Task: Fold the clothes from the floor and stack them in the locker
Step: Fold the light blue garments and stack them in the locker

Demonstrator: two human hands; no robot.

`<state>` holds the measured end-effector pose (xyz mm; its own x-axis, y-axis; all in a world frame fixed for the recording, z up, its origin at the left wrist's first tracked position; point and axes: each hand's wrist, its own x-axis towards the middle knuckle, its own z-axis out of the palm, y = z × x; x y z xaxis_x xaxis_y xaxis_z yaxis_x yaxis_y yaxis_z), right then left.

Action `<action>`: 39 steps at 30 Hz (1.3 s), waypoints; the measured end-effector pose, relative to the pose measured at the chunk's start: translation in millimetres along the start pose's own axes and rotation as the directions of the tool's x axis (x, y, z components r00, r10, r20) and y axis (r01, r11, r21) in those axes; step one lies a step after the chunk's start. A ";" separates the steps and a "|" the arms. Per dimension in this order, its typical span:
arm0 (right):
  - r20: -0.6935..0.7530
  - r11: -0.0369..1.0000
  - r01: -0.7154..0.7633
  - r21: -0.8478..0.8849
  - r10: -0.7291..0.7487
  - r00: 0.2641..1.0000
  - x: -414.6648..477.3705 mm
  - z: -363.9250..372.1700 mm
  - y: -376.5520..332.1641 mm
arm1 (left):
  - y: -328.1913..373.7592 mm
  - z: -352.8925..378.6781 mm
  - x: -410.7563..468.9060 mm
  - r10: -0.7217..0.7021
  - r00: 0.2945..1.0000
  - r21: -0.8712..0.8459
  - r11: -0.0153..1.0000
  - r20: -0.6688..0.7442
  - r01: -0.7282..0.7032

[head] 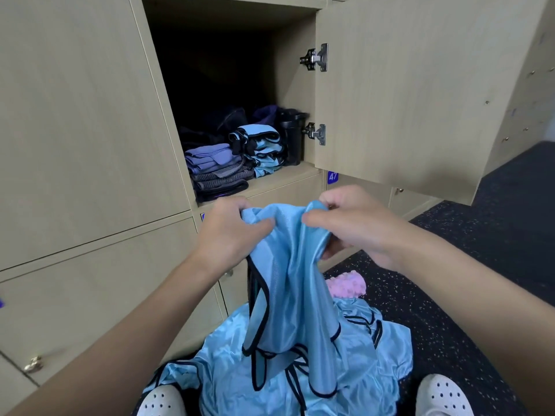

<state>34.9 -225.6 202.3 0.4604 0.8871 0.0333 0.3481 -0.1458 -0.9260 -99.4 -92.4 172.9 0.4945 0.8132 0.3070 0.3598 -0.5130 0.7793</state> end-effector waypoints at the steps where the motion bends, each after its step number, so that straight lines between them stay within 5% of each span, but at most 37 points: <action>1: -0.081 0.999 0.030 -0.019 -0.032 0.996 3.2 -4.3 1.2 | -2.8 -3.7 2.4 0.017 1.000 0.023 1.000 -0.021 -0.017; 5: -0.255 0.986 0.105 -0.127 -0.135 0.957 14.4 -24.5 13.5 | -11.9 -17.3 9.1 0.092 0.995 0.035 0.995 -0.024 -0.091; 10: -0.227 0.885 0.154 -0.439 -0.275 0.934 18.0 -26.2 23.7 | -8.2 -22.0 5.3 0.153 0.983 0.047 0.986 0.099 -0.158; 16: -0.064 0.760 0.102 -0.642 -0.186 0.981 18.0 -32.8 30.0 | 1.1 -19.1 0.1 0.209 0.974 -0.001 0.978 0.091 -0.210; 22: 0.219 0.879 0.202 -0.431 -0.115 0.969 17.7 -15.7 36.8 | 7.9 -12.9 -4.7 0.259 0.954 0.008 0.965 0.151 -0.264; 27: 0.156 0.807 0.256 -0.532 -0.204 0.967 20.4 -2.5 39.8 | 6.6 -9.6 -4.6 0.258 0.952 0.019 0.964 0.167 -0.265; 33: 0.054 0.878 0.162 -0.451 -0.154 0.987 20.8 -6.7 27.9 | 1.7 -5.0 -8.1 0.260 0.960 0.061 0.962 0.107 -0.267; 39: 0.039 0.977 -0.188 0.105 0.184 0.982 18.4 -0.8 18.0 | 7.0 3.1 -15.8 0.277 0.947 0.002 0.960 0.161 -0.281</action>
<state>50.3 -212.2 186.6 0.4842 0.8615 -0.1528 0.1682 -0.2630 -0.9500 -102.3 -109.7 171.8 0.6954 0.5837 0.4193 0.2074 -0.7216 0.6605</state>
